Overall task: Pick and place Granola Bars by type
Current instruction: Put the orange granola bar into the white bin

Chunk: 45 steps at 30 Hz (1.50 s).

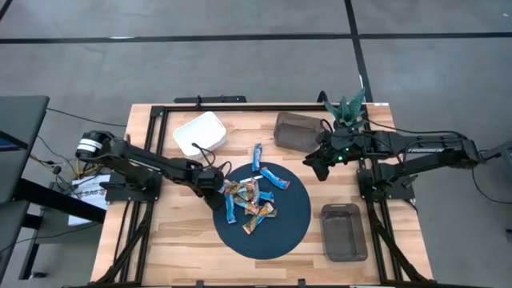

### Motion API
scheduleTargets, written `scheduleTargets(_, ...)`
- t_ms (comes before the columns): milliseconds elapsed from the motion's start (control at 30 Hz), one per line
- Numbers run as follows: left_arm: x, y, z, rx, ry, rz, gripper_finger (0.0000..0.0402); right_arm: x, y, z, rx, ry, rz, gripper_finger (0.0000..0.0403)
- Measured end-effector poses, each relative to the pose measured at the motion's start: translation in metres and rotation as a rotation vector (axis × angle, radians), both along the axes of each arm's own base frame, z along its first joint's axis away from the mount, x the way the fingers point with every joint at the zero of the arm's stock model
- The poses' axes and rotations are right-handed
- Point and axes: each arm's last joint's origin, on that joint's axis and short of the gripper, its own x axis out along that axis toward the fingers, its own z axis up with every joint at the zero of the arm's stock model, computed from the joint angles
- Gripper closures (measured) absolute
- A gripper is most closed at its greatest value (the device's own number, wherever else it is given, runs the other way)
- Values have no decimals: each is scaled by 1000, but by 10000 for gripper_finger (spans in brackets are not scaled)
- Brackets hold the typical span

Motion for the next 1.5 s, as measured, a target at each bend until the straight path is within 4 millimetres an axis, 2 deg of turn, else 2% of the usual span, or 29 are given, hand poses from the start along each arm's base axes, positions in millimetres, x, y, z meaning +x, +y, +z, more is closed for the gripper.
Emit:
scheduleTargets(67,-5,3,12,23,-41,50,391,0,-2,0,0,-1,-11,284)
scheduleTargets(200,-20,17,35,75,-101,158,387,0,-7,0,-1,-3,-37,284)
scheduleTargets(333,-42,34,60,145,-178,330,393,-1,-11,0,-1,-4,-61,284)
scheduleTargets(467,-65,54,81,296,-279,529,396,0,-14,2,-3,-22,-76,284)
scheduleTargets(567,-78,71,91,391,-316,621,392,1,-15,4,-6,-48,-81,284)
scheduleTargets(700,-89,93,94,463,-285,664,390,2,-17,5,-7,-64,-88,284)
scheduleTargets(967,-93,120,90,514,-208,625,382,2,-19,5,7,-68,-110,284)
scheduleTargets(1200,-87,128,82,424,-188,534,306,2,-19,5,6,-73,-109,284)
scheduleTargets(1333,-78,129,84,356,-296,440,268,2,-19,5,-12,-70,-95,284)
scheduleTargets(1500,-55,118,96,313,-537,114,264,2,-18,5,-35,-67,-68,284)
